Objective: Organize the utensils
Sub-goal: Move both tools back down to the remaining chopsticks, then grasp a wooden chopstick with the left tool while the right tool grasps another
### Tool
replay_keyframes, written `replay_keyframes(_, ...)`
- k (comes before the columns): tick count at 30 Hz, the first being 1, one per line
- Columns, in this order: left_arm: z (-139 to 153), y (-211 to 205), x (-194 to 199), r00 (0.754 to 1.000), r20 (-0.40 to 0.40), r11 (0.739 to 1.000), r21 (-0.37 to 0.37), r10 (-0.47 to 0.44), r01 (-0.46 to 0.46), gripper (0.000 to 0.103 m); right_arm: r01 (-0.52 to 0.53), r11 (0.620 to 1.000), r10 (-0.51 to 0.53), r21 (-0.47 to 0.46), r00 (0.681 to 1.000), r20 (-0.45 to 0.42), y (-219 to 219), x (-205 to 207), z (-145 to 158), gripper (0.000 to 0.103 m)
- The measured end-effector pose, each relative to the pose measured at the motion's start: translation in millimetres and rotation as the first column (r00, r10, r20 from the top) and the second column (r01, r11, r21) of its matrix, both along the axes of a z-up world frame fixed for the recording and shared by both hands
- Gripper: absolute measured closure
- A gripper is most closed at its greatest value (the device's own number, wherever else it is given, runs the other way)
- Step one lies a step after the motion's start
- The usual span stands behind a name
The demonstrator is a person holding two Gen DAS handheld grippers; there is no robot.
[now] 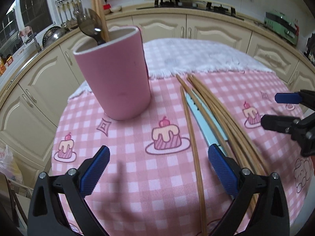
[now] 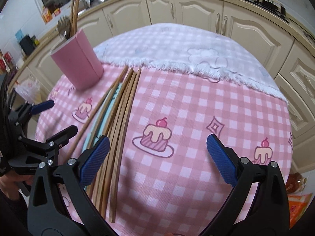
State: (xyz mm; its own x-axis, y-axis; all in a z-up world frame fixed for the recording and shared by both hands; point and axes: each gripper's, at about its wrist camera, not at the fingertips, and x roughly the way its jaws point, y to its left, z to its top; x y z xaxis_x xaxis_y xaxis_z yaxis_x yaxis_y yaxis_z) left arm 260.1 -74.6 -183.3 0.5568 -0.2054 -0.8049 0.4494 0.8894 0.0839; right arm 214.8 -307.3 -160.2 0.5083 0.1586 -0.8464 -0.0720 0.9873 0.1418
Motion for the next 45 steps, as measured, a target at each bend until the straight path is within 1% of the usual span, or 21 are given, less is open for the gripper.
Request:
replay_keyframes(6,-8.0,-6.0,3.8,1.000,-0.013,0.999,0.040,-0.006,0.006,0.005,-0.022,0.999,0.021,-0.044,1.000,-0.022,9.8,9.5,-13.7,0.006)
replay_keyframes(9,-11.0,-6.2,5.5,1.000,-0.014,0.998,0.056,-0.006,0.007,0.005,-0.043,0.995,0.040,-0.085,0.999,-0.033,16.9,14.0,-19.5,0.007)
replay_keyframes(12,-14.1,-5.6,7.1,1.000,-0.020,0.998,0.066,-0.004,0.005,0.005,-0.044,0.993,0.042,-0.110,0.999,-0.026,19.9,16.9,-18.5,0.007)
replay_keyframes(14,-14.0,-3.8,8.1,1.000,-0.025,0.998,0.060,-0.005,0.006,0.005,-0.038,0.987,0.034,-0.154,0.999,-0.026,21.6,18.9,-15.9,0.008)
replay_keyframes(18,-14.2,-4.3,10.3,0.999,-0.029,0.998,0.067,-0.014,0.016,0.005,-0.051,0.987,0.043,-0.151,0.997,-0.056,22.9,23.0,-15.5,0.011)
replay_keyframes(20,-14.2,-5.1,12.7,0.999,-0.034,0.997,0.070,-0.015,0.017,0.005,-0.058,0.988,0.048,-0.144,0.996,-0.072,24.4,27.7,-15.3,0.015)
replay_keyframes(21,-13.9,-6.4,15.1,0.999,-0.038,0.997,0.074,-0.014,0.016,0.005,-0.059,0.988,0.048,-0.140,0.996,-0.078,26.0,30.1,-14.9,0.022)
replay_keyframes(22,-13.4,-7.4,16.5,0.999,-0.043,0.997,0.078,-0.013,0.016,0.006,-0.058,0.986,0.044,-0.156,0.995,-0.091,27.3,32.8,-15.5,0.035)
replay_keyframes(23,-12.8,-8.6,17.8,0.999,-0.048,0.996,0.083,-0.015,0.019,0.006,-0.059,0.986,0.045,-0.156,0.995,-0.093,28.4,34.3,-16.2,0.038)
replay_keyframes(27,-13.0,-13.0,21.7,0.997,-0.071,0.995,0.092,-0.024,0.031,0.009,-0.064,0.987,0.048,-0.146,0.993,-0.112,28.9,41.8,-16.0,0.038)
replay_keyframes(30,-12.3,-18.6,27.0,0.995,-0.098,0.996,0.078,-0.035,0.043,0.019,-0.057,0.990,0.041,-0.131,0.991,-0.125,29.0,56.8,-16.1,0.038)
replay_keyframes(32,-11.1,-23.3,32.4,0.990,-0.134,0.997,0.044,-0.050,0.056,0.036,-0.058,0.990,0.041,-0.127,0.990,-0.134,30.9,64.9,-15.3,0.039)
replay_keyframes(33,-10.7,-26.4,34.3,0.987,-0.148,0.997,0.032,-0.058,0.063,0.041,-0.059,0.990,0.042,-0.127,0.990,-0.138,31.3,68.9,-15.3,0.041)
replay_keyframes(34,-9.8,-29.1,35.4,0.985,-0.158,0.997,0.025,-0.070,0.074,0.051,-0.064,0.990,0.046,-0.129,0.989,-0.141,31.4,73.5,-15.4,0.046)
replay_keyframes(35,-8.8,-32.2,35.8,0.983,-0.165,0.996,0.021,-0.085,0.090,0.064,-0.069,0.989,0.050,-0.130,0.989,-0.142,31.7,76.5,-14.8,0.050)
replay_keyframes(36,-8.2,-36.1,35.4,0.980,-0.173,0.994,0.017,-0.100,0.105,0.073,-0.077,0.989,0.058,-0.127,0.988,-0.143,32.0,78.5,-13.4,0.064)
replay_keyframes(37,-7.2,-39.0,35.8,0.977,-0.181,0.993,0.017,-0.110,0.115,0.093,-0.090,0.989,0.072,-0.121,0.986,-0.149,33.0,79.3,-12.2,0.085)
replay_keyframes(38,-6.4,-41.1,36.6,0.975,-0.190,0.992,0.015,-0.119,0.124,0.098,-0.101,0.989,0.083,-0.113,0.984,-0.155,34.6,79.5,-11.7,0.096)
replay_keyframes(40,-7.7,-39.5,35.5,0.973,-0.195,0.992,0.004,-0.121,0.125,0.098,-0.116,0.989,0.101,-0.088,0.982,-0.160,32.2,79.5,-10.8,0.097)
replay_keyframes(42,-6.8,-34.2,32.6,0.976,-0.189,0.994,-0.006,-0.106,0.107,0.098,-0.101,0.994,0.095,-0.032,0.985,-0.146,23.9,75.6,-8.9,0.097)
replay_keyframes(45,-1.2,-19.3,23.1,0.982,-0.172,0.997,-0.033,-0.077,0.073,0.098,-0.070,0.995,0.077,0.077,0.994,-0.084,5.4,62.4,-0.3,0.097)
